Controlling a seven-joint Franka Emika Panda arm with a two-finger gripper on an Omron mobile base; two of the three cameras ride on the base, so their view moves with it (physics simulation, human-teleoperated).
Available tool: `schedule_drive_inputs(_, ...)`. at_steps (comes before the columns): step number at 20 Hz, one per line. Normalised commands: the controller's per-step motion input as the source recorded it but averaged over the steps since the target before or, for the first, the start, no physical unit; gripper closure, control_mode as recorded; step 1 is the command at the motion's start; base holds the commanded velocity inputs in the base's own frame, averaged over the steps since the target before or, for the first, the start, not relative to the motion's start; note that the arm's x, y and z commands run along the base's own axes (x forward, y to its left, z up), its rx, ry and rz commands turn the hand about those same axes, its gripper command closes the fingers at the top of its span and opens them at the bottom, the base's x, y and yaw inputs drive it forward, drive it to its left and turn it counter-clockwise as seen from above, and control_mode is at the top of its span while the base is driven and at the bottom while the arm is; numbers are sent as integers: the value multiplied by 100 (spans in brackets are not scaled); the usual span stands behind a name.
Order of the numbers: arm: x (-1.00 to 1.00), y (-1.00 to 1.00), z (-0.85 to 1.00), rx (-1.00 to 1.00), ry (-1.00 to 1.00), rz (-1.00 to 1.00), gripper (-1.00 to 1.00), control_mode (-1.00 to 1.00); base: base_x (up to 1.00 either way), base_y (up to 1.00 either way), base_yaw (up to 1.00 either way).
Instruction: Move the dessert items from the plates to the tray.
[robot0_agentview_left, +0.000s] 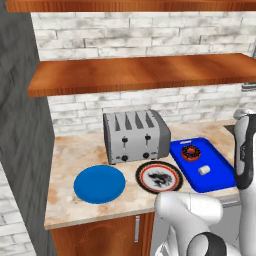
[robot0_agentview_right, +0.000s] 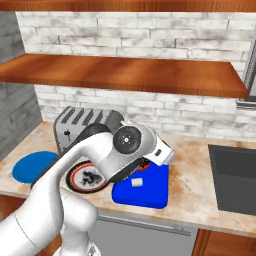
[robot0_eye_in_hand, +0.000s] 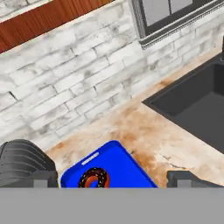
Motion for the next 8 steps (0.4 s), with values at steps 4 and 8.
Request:
schedule_drive_inputs(4, -98, 0, 60, 0, -85, 0, -100, -100, 0, 0, 0)
schedule_drive_inputs(8, -5, -1, 0, 0, -3, 0, -100, -100, 0, 0, 0)
